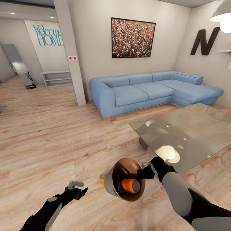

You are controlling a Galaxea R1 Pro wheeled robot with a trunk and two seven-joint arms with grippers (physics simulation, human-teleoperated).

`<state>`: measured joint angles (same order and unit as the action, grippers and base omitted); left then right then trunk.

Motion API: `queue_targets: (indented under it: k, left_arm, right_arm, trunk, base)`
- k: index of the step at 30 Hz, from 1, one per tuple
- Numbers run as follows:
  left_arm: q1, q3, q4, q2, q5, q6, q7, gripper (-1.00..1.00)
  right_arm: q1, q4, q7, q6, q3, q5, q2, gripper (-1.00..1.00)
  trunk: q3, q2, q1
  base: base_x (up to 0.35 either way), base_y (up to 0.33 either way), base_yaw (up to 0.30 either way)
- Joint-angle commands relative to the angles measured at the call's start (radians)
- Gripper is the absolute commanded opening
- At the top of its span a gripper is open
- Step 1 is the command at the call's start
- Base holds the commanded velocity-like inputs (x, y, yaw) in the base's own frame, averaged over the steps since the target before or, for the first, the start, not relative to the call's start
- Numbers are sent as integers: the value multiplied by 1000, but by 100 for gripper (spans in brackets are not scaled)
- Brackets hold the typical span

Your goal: Put the three can of soda from the living room inside the tash can in the kitchen.

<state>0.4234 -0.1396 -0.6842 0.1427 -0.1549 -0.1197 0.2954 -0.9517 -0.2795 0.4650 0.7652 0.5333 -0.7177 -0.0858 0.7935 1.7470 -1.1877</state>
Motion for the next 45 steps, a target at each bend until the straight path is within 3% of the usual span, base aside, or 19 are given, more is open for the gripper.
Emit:
queue_targets:
  k: [1, 14, 39, 45]
  left_arm:
    - [0, 0, 0, 0, 0, 0, 0, 100]
    - [0, -1, 0, 0, 0, -12, 2, 100]
    - [0, -1, 0, 0, 1, -2, 2, 100]
    - [1, -2, 1, -1, 1, -12, -2, 100]
  right_arm:
    - [0, 0, 0, 5, 9, 24, 0, -100]
    - [0, 0, 0, 6, 17, 24, 0, -100]
    - [0, 0, 0, 6, 17, 24, 0, -100]
    - [0, 0, 0, 6, 17, 23, 0, -100]
  trunk:
    - [-1, 0, 0]
    - [-16, 0, 0]
    - [-45, 0, 0]
    - [-70, -42, 23]
  base:
    - [0, 3, -195]
    - [-108, -28, -193]
    - [-245, -135, -191]
    - [-36, -25, -190]
